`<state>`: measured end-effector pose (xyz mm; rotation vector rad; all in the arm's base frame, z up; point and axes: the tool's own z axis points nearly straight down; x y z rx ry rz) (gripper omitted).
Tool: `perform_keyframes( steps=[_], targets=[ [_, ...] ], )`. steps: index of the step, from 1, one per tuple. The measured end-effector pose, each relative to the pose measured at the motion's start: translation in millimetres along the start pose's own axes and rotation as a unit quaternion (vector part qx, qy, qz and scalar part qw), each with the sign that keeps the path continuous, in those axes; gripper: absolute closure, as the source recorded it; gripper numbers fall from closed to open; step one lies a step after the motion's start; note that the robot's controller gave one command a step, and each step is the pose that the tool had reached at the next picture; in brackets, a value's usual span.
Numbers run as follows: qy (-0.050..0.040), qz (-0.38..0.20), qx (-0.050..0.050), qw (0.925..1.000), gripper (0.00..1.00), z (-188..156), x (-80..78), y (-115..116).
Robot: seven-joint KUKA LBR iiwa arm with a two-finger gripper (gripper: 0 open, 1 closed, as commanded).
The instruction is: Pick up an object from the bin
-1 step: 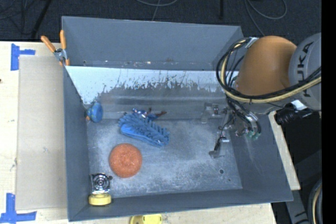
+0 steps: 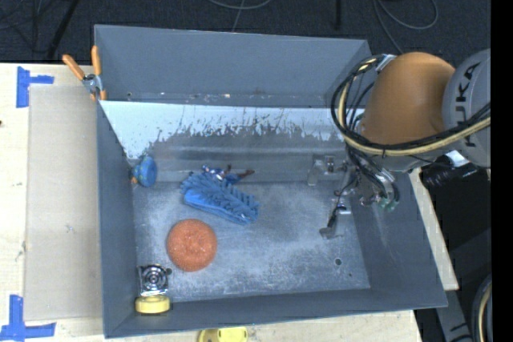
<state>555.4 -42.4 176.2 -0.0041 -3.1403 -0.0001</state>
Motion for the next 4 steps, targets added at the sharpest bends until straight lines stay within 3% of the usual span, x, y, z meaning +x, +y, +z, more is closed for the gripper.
perform_keyframes(
  steps=[1, 2, 3, 4],
  targets=[
    [-0.0057, 0.025, 0.001, 0.9997, 0.00, 34.4, -26.7, 23.0],
    [0.0048, 0.029, 0.000, 0.9996, 0.00, 57.3, -26.5, 49.0],
    [-0.0046, -0.015, 0.000, 0.9999, 0.00, 69.6, -48.0, 72.4],
    [0.0000, -0.016, 0.000, 0.9999, 0.00, 86.3, -50.3, 111.6]
  ],
)
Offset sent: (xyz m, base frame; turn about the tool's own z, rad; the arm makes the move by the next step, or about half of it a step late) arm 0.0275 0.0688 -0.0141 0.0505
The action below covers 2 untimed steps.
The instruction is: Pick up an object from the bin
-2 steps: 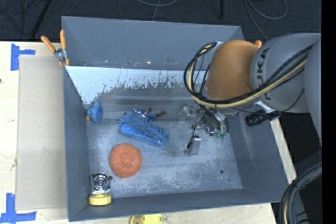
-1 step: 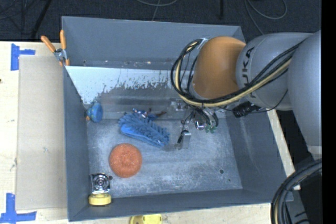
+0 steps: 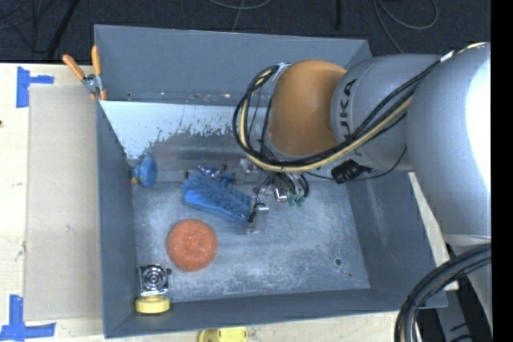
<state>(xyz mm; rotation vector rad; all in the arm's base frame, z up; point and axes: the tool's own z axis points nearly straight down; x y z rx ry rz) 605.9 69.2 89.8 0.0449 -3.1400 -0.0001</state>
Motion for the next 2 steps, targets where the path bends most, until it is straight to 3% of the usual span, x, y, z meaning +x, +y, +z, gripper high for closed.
perform_keyframes(
  steps=[1, 2],
  targets=[
    [-0.0004, -0.084, 0.000, 0.9965, 1.00, 20.3, -2.5, 0.6],
    [-0.0004, -0.084, 0.000, 0.9964, 1.00, 20.3, -2.5, 0.6]
  ],
)
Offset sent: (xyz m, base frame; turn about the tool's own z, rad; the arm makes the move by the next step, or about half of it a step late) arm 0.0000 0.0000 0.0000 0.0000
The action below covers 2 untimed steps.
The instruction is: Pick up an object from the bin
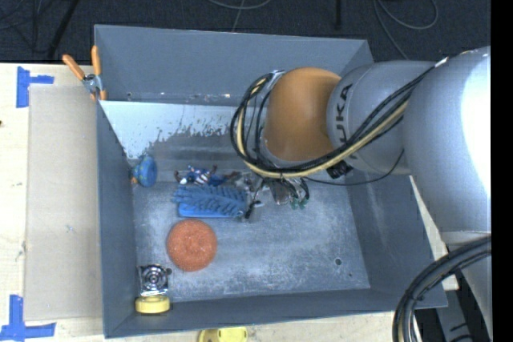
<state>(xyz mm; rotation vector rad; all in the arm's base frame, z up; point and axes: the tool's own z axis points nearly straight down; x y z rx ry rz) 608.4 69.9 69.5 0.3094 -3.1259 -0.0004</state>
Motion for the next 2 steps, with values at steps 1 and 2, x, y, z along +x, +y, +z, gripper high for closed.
perform_keyframes(
  steps=[1, 2],
  targets=[
    [-0.0001, -0.004, 0.000, 1.0000, 1.00, -21.8, 1.3, -1.2],
    [-0.0013, -0.007, 0.000, 1.0000, 1.00, -25.7, -11.3, 14.1]
  ],
)
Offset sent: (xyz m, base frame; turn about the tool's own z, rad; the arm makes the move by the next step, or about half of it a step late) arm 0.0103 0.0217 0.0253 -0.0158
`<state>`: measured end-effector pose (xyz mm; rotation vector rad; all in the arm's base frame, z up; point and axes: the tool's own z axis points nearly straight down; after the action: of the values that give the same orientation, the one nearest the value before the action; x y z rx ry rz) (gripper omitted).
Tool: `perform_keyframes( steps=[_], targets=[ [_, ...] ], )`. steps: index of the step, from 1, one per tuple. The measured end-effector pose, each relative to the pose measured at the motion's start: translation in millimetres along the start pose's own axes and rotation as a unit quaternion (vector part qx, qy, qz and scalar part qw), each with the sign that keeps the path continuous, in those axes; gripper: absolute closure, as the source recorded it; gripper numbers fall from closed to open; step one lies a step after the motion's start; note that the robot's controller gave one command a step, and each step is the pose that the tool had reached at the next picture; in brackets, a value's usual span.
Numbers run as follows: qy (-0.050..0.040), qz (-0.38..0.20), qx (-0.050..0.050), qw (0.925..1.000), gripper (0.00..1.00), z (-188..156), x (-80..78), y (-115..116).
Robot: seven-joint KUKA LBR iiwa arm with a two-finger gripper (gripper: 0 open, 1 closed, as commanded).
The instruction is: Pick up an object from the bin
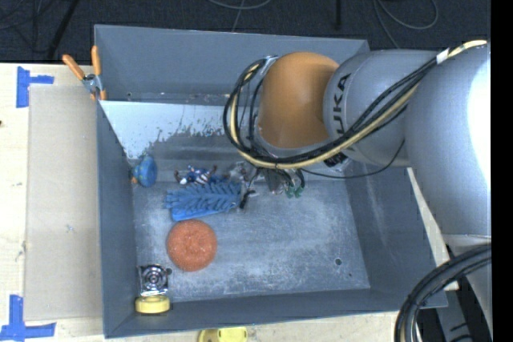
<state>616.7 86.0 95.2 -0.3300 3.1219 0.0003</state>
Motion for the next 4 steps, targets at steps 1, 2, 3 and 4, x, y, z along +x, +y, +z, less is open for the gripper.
perform_keyframes(
  steps=[1, 2, 3, 4],
  targets=[
    [0.0020, 0.001, 0.000, 1.0000, 1.00, -13.5, 8.0, 11.6],
    [0.0017, 0.001, 0.000, 1.0000, 1.00, -54.6, 5.6, 14.6],
    [0.0009, -0.013, 0.000, 0.9999, 1.00, -98.3, 12.9, 37.4],
    [-0.0001, -0.010, 0.000, 0.9999, 1.00, -102.2, 3.0, 50.7]
  ],
)
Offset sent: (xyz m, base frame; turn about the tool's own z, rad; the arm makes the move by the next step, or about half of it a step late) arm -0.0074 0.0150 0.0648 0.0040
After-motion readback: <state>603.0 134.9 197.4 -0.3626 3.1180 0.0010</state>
